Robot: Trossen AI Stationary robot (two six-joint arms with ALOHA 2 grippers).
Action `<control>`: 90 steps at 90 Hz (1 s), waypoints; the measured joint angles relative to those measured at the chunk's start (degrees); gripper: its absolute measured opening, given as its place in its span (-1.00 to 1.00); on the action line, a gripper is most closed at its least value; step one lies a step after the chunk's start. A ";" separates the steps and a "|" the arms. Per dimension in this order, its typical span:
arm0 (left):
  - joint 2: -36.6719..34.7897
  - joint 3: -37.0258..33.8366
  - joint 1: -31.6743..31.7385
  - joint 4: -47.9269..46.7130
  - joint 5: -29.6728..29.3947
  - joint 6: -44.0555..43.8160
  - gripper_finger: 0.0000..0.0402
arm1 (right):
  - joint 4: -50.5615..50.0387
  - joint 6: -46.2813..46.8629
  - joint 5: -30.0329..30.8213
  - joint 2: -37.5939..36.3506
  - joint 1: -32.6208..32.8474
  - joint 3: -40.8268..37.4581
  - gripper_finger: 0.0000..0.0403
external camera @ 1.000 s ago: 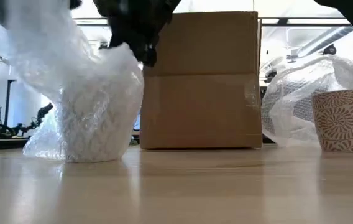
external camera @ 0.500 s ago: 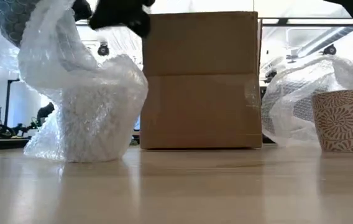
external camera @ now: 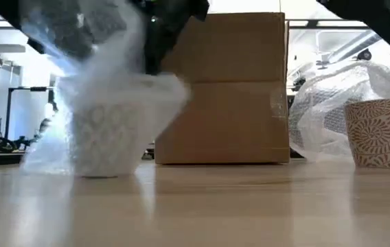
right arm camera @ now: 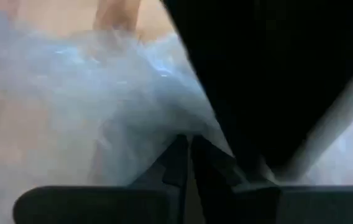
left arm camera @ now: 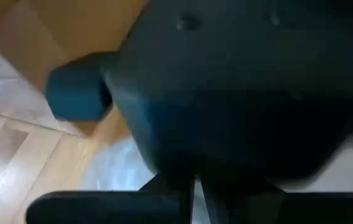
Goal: Wrap mug
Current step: Wrap the gray mug with bubble wrap
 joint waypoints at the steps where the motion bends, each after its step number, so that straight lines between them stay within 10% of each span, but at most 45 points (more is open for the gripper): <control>1: -0.21 0.00 0.00 0.06 0.34 0.12 -0.97 | -0.09 -0.01 0.04 -0.07 0.00 0.00 -0.93; 53: -9.84 -0.18 -1.45 -1.99 15.60 0.42 -0.16 | 0.26 -0.59 0.07 -0.11 -0.03 -0.02 -0.93; 90: 4.68 -1.95 0.90 3.67 0.94 2.20 -0.64 | -1.95 0.26 0.02 -0.16 -0.04 0.67 -0.93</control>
